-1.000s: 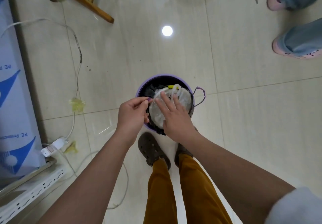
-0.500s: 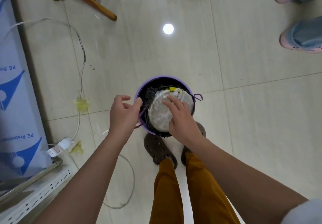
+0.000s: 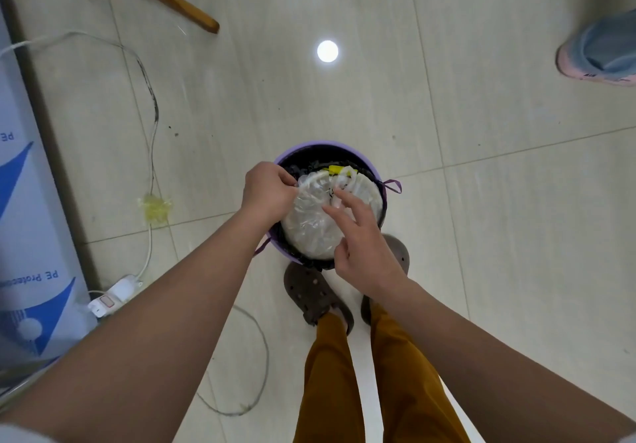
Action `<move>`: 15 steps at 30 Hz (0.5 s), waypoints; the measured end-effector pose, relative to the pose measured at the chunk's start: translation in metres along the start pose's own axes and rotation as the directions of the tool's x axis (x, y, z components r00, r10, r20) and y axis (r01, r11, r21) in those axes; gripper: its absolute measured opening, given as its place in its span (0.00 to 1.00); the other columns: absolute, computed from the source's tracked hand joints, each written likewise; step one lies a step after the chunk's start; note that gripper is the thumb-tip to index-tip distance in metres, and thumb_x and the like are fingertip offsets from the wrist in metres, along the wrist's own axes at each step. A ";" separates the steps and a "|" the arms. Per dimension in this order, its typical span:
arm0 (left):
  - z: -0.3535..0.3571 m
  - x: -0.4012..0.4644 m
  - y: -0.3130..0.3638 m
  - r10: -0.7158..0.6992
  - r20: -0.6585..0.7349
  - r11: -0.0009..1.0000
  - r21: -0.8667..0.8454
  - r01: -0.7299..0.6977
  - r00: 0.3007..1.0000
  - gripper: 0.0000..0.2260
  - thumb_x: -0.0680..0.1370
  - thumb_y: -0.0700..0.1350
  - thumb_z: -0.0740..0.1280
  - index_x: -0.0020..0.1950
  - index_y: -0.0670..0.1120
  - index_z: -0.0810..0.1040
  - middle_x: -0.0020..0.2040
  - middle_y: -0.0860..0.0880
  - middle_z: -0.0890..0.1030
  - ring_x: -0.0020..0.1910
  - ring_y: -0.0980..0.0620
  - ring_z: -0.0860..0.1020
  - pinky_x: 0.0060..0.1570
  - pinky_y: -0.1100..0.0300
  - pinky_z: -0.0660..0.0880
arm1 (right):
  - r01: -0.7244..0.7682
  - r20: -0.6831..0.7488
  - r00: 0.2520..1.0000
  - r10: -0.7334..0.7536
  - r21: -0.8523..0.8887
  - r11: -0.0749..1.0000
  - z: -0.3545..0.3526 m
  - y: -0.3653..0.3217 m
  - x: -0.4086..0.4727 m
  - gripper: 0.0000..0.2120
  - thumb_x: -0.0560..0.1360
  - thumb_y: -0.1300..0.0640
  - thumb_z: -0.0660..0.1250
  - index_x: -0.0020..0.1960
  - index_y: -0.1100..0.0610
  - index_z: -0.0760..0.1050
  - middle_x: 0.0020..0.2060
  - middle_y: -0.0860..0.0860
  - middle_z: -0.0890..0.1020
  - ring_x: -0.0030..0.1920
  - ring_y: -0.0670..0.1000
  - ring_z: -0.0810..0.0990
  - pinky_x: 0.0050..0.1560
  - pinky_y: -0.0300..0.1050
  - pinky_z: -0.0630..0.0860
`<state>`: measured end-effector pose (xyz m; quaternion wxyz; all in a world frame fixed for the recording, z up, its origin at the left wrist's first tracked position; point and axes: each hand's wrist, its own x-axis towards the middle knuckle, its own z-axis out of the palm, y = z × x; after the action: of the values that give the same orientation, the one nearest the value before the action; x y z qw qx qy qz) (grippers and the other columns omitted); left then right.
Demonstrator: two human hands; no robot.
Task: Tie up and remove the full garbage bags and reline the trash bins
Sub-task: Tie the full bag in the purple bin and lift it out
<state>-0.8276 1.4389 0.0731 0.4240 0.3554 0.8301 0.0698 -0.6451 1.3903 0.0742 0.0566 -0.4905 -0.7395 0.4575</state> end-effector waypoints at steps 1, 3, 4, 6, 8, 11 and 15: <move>0.000 0.001 0.001 -0.009 0.004 1.000 -0.011 0.009 1.000 0.05 0.73 0.37 0.71 0.41 0.47 0.84 0.37 0.54 0.79 0.41 0.53 0.77 0.44 0.63 0.71 | -0.001 0.021 1.000 0.002 -0.012 1.000 0.001 0.001 -0.001 0.30 0.70 0.72 0.62 0.72 0.59 0.67 0.74 0.55 0.61 0.74 0.55 0.59 0.70 0.50 0.68; -0.001 0.002 0.001 -0.028 0.007 0.998 -0.050 0.029 1.000 0.11 0.74 0.38 0.71 0.34 0.51 0.79 0.34 0.56 0.78 0.37 0.55 0.78 0.40 0.64 0.71 | -0.002 0.054 0.999 0.003 -0.018 1.000 0.003 0.001 -0.001 0.31 0.70 0.71 0.62 0.73 0.61 0.66 0.74 0.55 0.63 0.74 0.56 0.59 0.73 0.52 0.63; -0.001 0.002 0.002 -0.039 0.004 0.997 -0.066 0.039 0.999 0.13 0.74 0.39 0.70 0.33 0.53 0.77 0.33 0.56 0.77 0.37 0.55 0.78 0.40 0.64 0.72 | -0.002 0.068 0.998 0.004 -0.023 1.000 0.003 0.000 0.000 0.31 0.70 0.71 0.62 0.73 0.62 0.65 0.74 0.55 0.64 0.74 0.56 0.59 0.75 0.52 0.60; 0.000 0.003 0.001 -0.049 -0.001 0.995 -0.084 0.049 0.999 0.12 0.76 0.40 0.69 0.34 0.52 0.77 0.34 0.56 0.77 0.39 0.53 0.78 0.43 0.61 0.73 | 0.002 0.111 0.994 0.004 -0.057 0.998 0.004 -0.003 0.003 0.32 0.71 0.70 0.61 0.75 0.62 0.63 0.75 0.54 0.63 0.75 0.54 0.56 0.76 0.50 0.56; 0.000 0.004 0.000 -0.033 0.009 0.994 -0.102 0.034 0.999 0.08 0.77 0.40 0.68 0.38 0.49 0.79 0.35 0.55 0.77 0.40 0.53 0.78 0.46 0.61 0.73 | 0.007 0.162 0.987 0.009 -0.092 0.996 0.005 -0.007 0.006 0.34 0.71 0.68 0.61 0.77 0.60 0.60 0.76 0.52 0.61 0.77 0.53 0.52 0.77 0.47 0.53; -0.004 0.002 -0.002 0.043 0.031 0.994 -0.099 -0.040 0.999 0.06 0.78 0.40 0.67 0.43 0.47 0.81 0.35 0.57 0.77 0.37 0.61 0.75 0.39 0.69 0.69 | 0.008 0.229 0.973 0.026 -0.148 0.989 0.005 -0.009 0.011 0.36 0.72 0.65 0.62 0.78 0.60 0.55 0.78 0.51 0.55 0.77 0.53 0.48 0.75 0.45 0.51; -0.014 -0.001 -0.014 0.077 0.005 0.990 -0.122 -0.076 0.997 0.05 0.79 0.39 0.66 0.44 0.46 0.79 0.38 0.56 0.77 0.38 0.60 0.75 0.40 0.68 0.69 | 0.052 0.302 0.953 0.013 -0.206 0.977 0.011 -0.016 0.019 0.37 0.72 0.64 0.63 0.79 0.59 0.54 0.78 0.50 0.54 0.76 0.53 0.49 0.74 0.46 0.56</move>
<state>-0.8454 1.4308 0.0766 0.4460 0.3609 0.8079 0.1346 -0.6716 1.3968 0.0723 -0.1047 -0.4107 -0.7888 0.4451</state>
